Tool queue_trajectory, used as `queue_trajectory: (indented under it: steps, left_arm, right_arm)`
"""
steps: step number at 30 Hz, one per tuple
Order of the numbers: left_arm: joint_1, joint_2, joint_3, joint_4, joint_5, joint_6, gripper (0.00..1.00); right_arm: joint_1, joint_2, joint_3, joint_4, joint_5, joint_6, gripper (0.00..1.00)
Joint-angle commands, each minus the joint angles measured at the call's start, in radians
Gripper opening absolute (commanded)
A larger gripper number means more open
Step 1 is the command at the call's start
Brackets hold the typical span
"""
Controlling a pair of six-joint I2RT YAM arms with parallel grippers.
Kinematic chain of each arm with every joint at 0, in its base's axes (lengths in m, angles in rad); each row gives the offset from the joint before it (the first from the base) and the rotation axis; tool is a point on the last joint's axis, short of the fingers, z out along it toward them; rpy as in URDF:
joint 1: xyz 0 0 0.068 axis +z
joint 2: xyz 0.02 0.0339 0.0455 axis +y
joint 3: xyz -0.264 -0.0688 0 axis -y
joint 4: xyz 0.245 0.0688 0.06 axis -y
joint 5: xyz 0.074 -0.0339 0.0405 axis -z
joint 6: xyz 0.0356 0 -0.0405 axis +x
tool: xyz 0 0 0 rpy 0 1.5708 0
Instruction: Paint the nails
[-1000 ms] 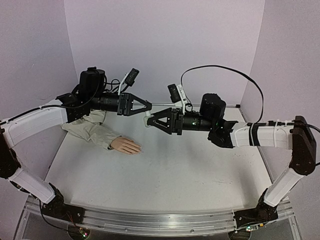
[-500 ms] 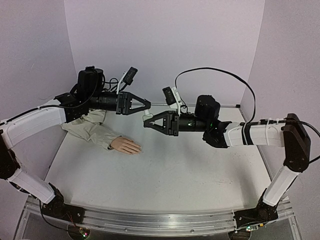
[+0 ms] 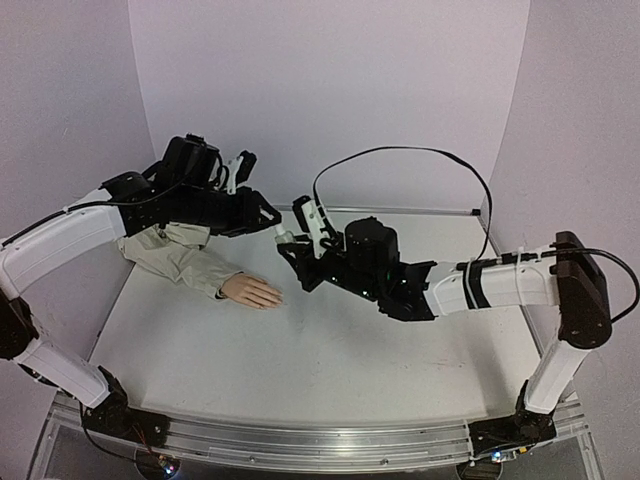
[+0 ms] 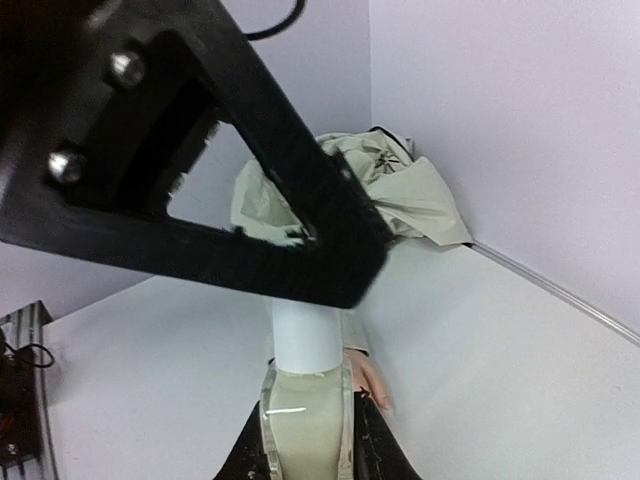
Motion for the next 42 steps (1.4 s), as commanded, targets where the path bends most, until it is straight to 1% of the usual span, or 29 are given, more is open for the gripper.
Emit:
queue_trajectory:
  steps: [1, 2, 4, 5, 6, 7, 8, 9, 11, 13, 15, 17, 19, 21, 23, 28, 31, 33, 37, 42]
  left_arm:
    - [0.045, -0.084, -0.025, 0.064, -0.036, 0.035, 0.5]
    - [0.045, -0.114, -0.069, 0.14, -0.002, 0.042, 0.62]
    - [0.048, -0.169, -0.157, 0.288, 0.062, 0.049, 0.81]
    - [0.054, -0.187, -0.183, 0.351, 0.089, 0.052, 0.87]
    - [0.06, -0.195, -0.199, 0.388, 0.125, 0.058, 0.91]
    - [0.064, -0.196, -0.206, 0.417, 0.169, 0.065, 0.92]
    - [0.066, -0.191, -0.209, 0.445, 0.218, 0.072, 0.96]
    - [0.068, -0.178, -0.208, 0.475, 0.28, 0.073, 0.97]
    - [0.068, -0.139, -0.193, 0.534, 0.415, 0.063, 0.97]
    - [0.068, -0.093, -0.168, 0.588, 0.519, 0.025, 0.95]
    - [0.066, -0.054, -0.158, 0.643, 0.589, -0.015, 0.92]
    - [0.06, -0.024, -0.144, 0.678, 0.641, -0.033, 0.88]
    - [0.049, -0.009, -0.133, 0.695, 0.65, -0.03, 0.84]
    - [0.043, 0.0, -0.12, 0.705, 0.658, -0.028, 0.79]
    - [0.037, 0.007, -0.111, 0.71, 0.658, -0.031, 0.7]
    - [0.016, 0.01, -0.116, 0.713, 0.66, -0.015, 0.51]
    - [0.007, 0.019, -0.119, 0.714, 0.666, -0.017, 0.43]
    - [0.005, 0.022, -0.124, 0.713, 0.661, -0.013, 0.41]
    - [0.004, 0.027, -0.131, 0.713, 0.647, -0.007, 0.41]
    - [0.004, 0.04, -0.121, 0.705, 0.653, 0.001, 0.37]
  right_arm:
    - [-0.052, -0.041, -0.002, 0.097, 0.16, -0.089, 0.0]
    - [-0.058, -0.055, -0.014, 0.105, 0.126, -0.077, 0.0]
    - [-0.09, -0.09, -0.036, 0.107, 0.013, -0.02, 0.0]
    - [-0.11, -0.109, -0.049, 0.109, -0.07, 0.028, 0.0]
    - [-0.138, -0.13, -0.06, 0.113, -0.171, 0.056, 0.0]
    - [-0.169, -0.151, -0.072, 0.126, -0.285, 0.126, 0.0]
    - [-0.203, -0.157, -0.082, 0.147, -0.417, 0.179, 0.0]
    - [-0.23, -0.166, -0.092, 0.176, -0.518, 0.226, 0.0]
    - [-0.265, -0.17, -0.118, 0.265, -0.704, 0.316, 0.0]
    - [-0.285, -0.152, -0.124, 0.356, -0.875, 0.422, 0.0]
    - [-0.289, -0.115, -0.114, 0.453, -0.991, 0.525, 0.0]
    - [-0.289, -0.079, -0.118, 0.571, -1.052, 0.628, 0.0]
    - [-0.288, -0.042, -0.127, 0.72, -1.092, 0.726, 0.0]
    - [-0.289, -0.012, -0.115, 0.773, -1.118, 0.772, 0.0]
    - [-0.289, 0.012, -0.107, 0.805, -1.135, 0.801, 0.0]
    - [-0.289, 0.044, -0.092, 0.824, -1.131, 0.825, 0.0]
    - [-0.288, 0.053, -0.089, 0.842, -1.111, 0.837, 0.0]
    - [-0.289, 0.057, -0.089, 0.849, -1.095, 0.843, 0.0]
    - [-0.289, 0.057, -0.088, 0.87, -1.077, 0.857, 0.0]
    - [-0.289, 0.032, -0.103, 0.873, -1.041, 0.845, 0.0]
